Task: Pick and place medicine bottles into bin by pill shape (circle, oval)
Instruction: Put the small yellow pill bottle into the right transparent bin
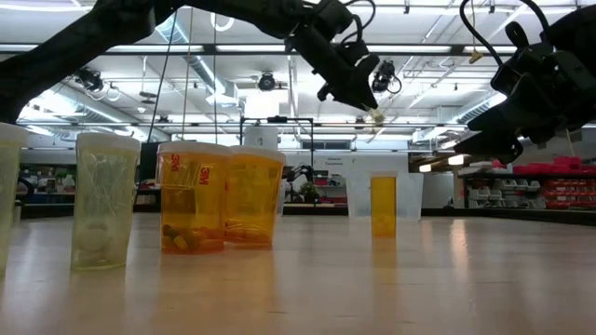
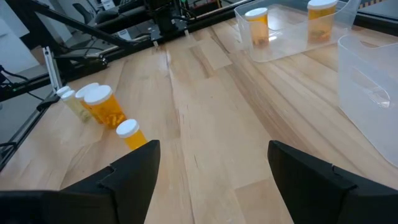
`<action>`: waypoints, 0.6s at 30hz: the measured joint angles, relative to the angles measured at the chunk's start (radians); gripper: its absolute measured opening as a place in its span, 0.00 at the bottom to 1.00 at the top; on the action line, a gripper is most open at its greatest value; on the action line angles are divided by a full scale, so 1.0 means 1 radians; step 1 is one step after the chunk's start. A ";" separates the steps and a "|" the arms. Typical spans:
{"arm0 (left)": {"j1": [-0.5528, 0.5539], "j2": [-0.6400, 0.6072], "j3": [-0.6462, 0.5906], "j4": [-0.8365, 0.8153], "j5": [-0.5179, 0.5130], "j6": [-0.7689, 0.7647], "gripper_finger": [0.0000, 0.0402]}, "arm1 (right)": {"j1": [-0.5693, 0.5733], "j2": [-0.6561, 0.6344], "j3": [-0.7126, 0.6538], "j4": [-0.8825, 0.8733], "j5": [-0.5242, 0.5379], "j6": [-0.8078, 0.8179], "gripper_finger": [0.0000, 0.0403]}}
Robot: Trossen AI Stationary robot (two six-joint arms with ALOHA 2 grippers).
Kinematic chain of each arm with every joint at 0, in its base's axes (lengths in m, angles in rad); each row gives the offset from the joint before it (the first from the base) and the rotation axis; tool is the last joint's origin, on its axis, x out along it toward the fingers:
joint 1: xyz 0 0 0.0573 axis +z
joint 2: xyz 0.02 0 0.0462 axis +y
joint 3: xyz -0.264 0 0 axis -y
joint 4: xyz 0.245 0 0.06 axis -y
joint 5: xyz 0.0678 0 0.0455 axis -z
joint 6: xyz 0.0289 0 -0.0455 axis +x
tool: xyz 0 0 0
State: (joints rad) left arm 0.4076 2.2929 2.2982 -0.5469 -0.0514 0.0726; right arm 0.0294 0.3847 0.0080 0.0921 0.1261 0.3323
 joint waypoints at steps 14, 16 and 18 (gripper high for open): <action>-0.007 0.000 0.000 0.238 0.046 0.046 0.30 | 0.000 0.000 0.000 0.000 0.000 0.000 0.76; -0.012 0.000 0.000 0.272 0.045 0.052 0.30 | 0.000 0.000 0.000 0.000 0.000 0.000 0.76; -0.012 0.000 0.000 0.294 0.045 0.053 0.30 | 0.000 0.000 0.000 0.000 0.000 0.000 0.76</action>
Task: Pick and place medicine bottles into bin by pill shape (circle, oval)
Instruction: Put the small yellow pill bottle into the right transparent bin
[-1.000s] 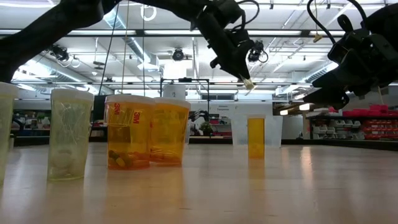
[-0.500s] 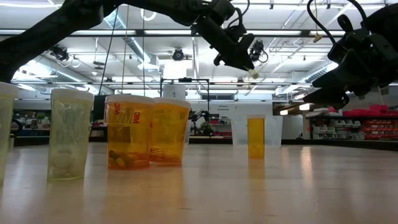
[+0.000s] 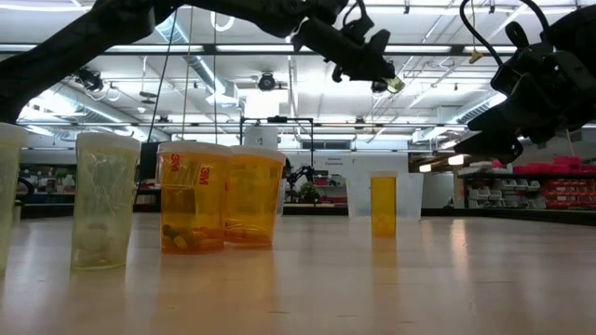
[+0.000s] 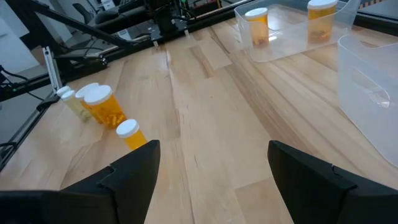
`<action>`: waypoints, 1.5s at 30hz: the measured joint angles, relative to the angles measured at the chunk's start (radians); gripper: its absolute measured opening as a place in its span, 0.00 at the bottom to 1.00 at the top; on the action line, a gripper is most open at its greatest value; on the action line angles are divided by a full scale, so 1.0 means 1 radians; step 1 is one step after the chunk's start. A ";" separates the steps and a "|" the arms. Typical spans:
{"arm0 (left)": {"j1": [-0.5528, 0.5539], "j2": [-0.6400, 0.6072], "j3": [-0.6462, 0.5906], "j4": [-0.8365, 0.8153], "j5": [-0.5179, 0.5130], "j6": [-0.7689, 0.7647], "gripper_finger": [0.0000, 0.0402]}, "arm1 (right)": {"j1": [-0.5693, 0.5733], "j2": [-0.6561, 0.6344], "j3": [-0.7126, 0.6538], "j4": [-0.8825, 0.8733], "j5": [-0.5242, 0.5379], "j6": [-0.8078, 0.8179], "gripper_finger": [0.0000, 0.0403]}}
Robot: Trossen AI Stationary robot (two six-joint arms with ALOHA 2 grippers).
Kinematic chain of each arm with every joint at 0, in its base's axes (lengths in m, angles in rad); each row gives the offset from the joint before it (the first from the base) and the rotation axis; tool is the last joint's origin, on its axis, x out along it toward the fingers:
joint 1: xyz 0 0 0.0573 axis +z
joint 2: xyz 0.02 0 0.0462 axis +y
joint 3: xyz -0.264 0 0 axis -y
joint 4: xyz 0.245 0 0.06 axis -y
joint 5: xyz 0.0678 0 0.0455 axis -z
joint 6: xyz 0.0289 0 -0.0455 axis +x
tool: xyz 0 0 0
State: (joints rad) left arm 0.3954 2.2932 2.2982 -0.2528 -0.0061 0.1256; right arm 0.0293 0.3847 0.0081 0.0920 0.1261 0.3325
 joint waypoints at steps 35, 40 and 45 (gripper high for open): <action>0.018 0.149 0.000 -0.465 0.011 -0.009 0.31 | 0.000 0.000 0.000 0.000 0.000 0.000 0.76; 0.012 0.149 0.000 -0.537 0.101 -0.010 0.30 | 0.000 0.000 0.000 0.000 0.000 0.000 0.76; -0.003 0.180 0.000 -0.563 0.109 -0.002 0.32 | 0.000 0.000 0.000 0.000 0.000 0.000 0.76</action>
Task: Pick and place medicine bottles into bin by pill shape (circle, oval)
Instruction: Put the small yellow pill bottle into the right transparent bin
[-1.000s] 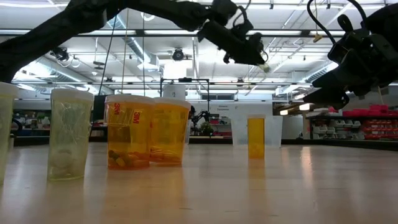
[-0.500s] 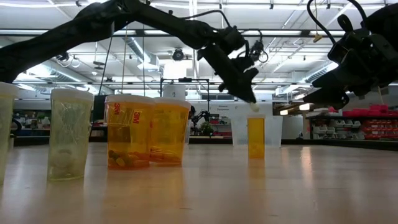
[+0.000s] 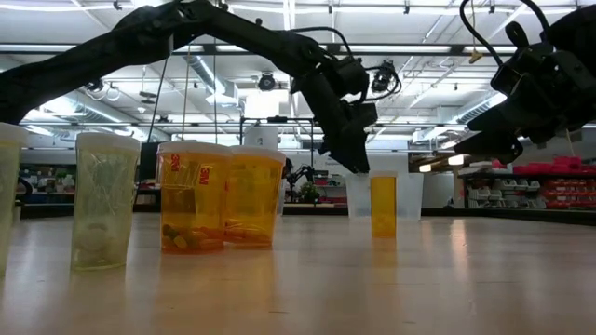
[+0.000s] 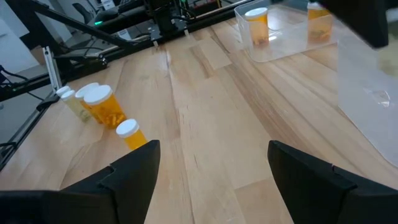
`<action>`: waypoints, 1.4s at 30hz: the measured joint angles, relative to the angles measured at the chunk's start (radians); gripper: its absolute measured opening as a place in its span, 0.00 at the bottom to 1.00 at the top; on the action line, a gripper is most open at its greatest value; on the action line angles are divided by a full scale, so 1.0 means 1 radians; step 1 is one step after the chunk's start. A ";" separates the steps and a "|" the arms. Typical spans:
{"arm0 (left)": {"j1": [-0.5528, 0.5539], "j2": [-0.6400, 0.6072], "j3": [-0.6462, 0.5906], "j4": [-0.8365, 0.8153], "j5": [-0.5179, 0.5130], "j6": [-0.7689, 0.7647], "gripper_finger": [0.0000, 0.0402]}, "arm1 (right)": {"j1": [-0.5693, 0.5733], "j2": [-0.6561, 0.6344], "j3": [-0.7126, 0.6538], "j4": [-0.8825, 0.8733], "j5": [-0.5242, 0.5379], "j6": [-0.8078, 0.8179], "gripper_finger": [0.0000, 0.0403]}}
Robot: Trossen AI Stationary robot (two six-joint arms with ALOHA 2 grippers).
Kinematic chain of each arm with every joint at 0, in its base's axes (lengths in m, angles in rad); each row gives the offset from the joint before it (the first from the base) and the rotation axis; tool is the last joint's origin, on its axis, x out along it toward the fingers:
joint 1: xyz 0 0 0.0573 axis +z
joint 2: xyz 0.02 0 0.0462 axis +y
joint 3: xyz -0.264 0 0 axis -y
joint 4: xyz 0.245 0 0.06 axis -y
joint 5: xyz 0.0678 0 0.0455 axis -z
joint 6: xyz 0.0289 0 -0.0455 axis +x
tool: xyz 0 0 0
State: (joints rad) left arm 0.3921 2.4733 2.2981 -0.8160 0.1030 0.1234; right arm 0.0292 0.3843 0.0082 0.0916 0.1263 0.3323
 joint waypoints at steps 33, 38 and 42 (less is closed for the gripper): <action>-0.001 0.041 0.000 0.053 -0.043 0.486 0.32 | 0.000 0.000 0.000 0.001 0.000 0.000 0.76; 0.003 0.040 0.000 0.054 -0.042 0.591 0.32 | 0.000 0.000 0.000 0.001 0.000 0.000 0.76; 0.003 0.040 0.000 0.054 -0.042 0.660 0.33 | 0.000 0.000 0.000 0.000 0.000 0.000 0.76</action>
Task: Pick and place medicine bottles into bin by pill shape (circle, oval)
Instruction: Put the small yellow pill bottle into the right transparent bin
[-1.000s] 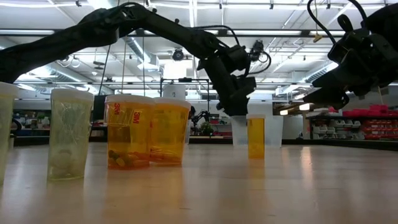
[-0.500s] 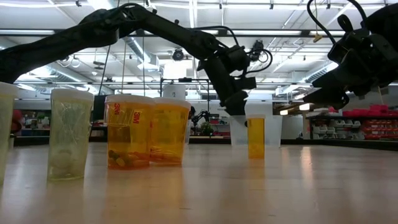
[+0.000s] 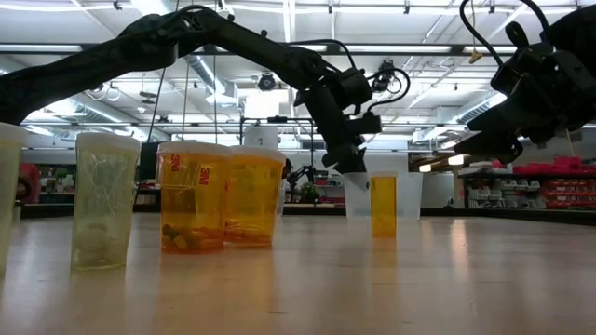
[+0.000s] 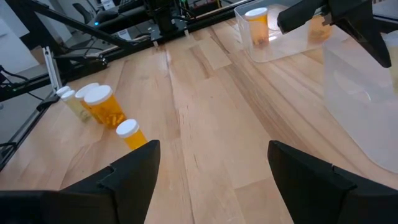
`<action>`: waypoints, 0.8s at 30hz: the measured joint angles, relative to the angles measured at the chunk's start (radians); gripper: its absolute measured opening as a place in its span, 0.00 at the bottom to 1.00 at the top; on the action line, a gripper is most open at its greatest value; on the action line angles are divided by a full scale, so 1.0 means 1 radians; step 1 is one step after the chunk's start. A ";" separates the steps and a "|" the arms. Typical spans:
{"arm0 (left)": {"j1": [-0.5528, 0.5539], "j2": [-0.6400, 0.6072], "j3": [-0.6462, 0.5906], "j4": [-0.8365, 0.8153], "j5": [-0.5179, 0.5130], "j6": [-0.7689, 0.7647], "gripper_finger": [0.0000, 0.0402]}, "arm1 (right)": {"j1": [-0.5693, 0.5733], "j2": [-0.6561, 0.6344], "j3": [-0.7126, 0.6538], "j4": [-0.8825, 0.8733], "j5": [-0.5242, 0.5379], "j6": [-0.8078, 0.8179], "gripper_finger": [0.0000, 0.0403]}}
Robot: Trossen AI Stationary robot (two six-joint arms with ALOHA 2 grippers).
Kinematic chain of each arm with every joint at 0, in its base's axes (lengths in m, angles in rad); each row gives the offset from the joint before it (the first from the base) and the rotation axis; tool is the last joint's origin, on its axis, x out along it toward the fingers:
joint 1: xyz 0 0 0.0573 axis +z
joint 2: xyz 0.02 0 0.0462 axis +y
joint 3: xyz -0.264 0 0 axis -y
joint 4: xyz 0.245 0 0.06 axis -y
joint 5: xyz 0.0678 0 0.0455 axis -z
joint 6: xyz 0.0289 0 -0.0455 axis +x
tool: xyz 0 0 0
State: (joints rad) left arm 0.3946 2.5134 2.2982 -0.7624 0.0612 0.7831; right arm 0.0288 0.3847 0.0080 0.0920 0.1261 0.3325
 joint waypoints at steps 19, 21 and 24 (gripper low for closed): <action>-0.006 0.021 0.000 0.011 0.006 0.055 0.33 | 0.000 0.000 0.000 0.000 0.000 0.000 0.76; -0.006 0.020 0.000 0.017 0.006 0.062 0.33 | 0.000 0.000 0.000 0.000 0.000 0.000 0.76; -0.007 0.020 0.000 0.015 0.005 0.062 0.33 | 0.000 0.000 0.000 0.000 0.000 0.000 0.76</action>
State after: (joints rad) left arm 0.3874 2.5332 2.2978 -0.7475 0.0658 0.8452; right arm 0.0288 0.3847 0.0081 0.0917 0.1261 0.3324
